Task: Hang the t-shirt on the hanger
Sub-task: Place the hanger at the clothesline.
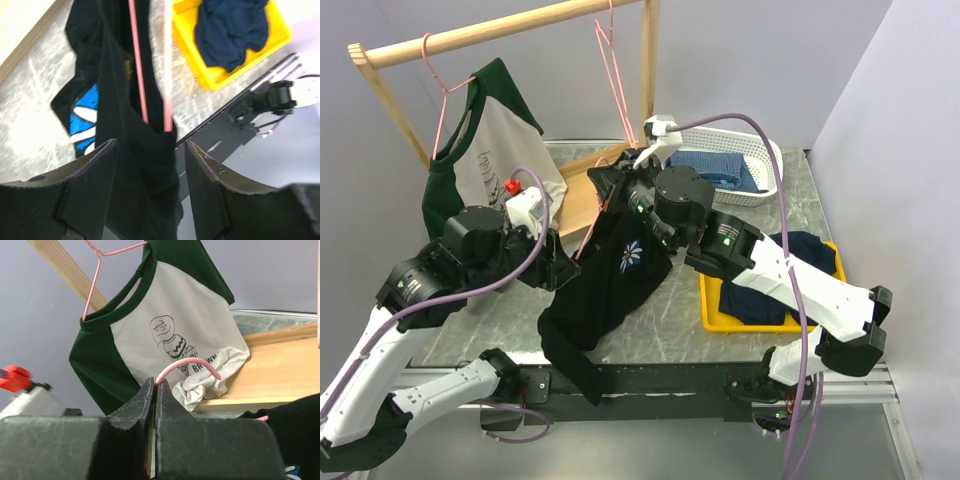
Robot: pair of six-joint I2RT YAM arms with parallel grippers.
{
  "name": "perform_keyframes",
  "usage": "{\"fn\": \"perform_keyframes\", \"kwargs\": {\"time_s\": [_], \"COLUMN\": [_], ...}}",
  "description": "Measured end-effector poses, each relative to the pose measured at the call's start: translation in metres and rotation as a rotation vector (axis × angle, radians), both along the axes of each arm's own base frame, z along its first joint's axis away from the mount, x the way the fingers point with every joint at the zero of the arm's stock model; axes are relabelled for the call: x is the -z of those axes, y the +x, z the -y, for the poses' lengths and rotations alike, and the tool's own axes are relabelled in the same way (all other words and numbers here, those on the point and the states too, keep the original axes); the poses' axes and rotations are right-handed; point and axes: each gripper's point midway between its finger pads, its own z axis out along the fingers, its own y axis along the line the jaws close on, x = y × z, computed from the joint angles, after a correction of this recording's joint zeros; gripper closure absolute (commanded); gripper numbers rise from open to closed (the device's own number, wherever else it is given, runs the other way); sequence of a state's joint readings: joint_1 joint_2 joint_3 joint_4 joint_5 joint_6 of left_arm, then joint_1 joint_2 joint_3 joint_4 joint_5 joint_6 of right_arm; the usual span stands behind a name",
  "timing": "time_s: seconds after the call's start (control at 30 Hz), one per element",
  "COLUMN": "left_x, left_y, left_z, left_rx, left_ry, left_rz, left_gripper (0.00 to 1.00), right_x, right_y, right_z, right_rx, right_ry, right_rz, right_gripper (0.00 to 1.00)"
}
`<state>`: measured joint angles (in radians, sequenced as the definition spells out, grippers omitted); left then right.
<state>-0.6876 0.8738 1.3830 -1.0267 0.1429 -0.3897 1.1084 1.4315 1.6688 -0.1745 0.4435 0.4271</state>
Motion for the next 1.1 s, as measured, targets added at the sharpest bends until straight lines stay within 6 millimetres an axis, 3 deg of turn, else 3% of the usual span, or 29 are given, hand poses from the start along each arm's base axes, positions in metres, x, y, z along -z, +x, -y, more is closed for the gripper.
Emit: {"fn": "perform_keyframes", "kwargs": {"time_s": [0.33,0.43,0.5,0.53,0.67,0.77,0.9,1.1], "left_x": [0.039,0.05,0.059,0.061,0.061,0.05,0.044,0.04], "left_y": [0.004,0.006,0.009,0.01,0.012,0.012,0.011,0.012], "left_z": [0.0,0.005,0.007,0.007,0.008,0.004,-0.002,-0.01], "left_rx": [-0.037,-0.037,-0.049,-0.058,-0.061,-0.078,-0.102,-0.166], "left_ry": [0.099,0.12,0.131,0.134,0.124,0.091,0.067,0.032], "left_rz": [-0.049,-0.048,-0.047,-0.047,-0.006,0.034,0.05,0.047], "left_gripper": [0.62,0.76,0.94,0.99,0.99,0.99,0.99,0.99], "right_x": [0.005,0.006,0.008,0.009,0.01,0.004,0.003,0.011], "right_y": [0.001,0.003,0.005,0.005,0.006,0.005,0.001,-0.011], "right_z": [-0.005,-0.007,-0.009,-0.009,-0.01,-0.012,-0.013,-0.011], "right_rx": [0.005,0.008,0.012,0.013,0.013,0.005,-0.025,-0.085], "right_ry": [-0.021,-0.031,-0.037,-0.041,-0.048,-0.024,-0.007,-0.04], "right_rz": [-0.008,-0.009,-0.009,-0.01,-0.007,0.004,0.025,0.044], "right_gripper": [1.0,1.0,1.0,1.0,1.0,0.86,0.48,0.15]}}
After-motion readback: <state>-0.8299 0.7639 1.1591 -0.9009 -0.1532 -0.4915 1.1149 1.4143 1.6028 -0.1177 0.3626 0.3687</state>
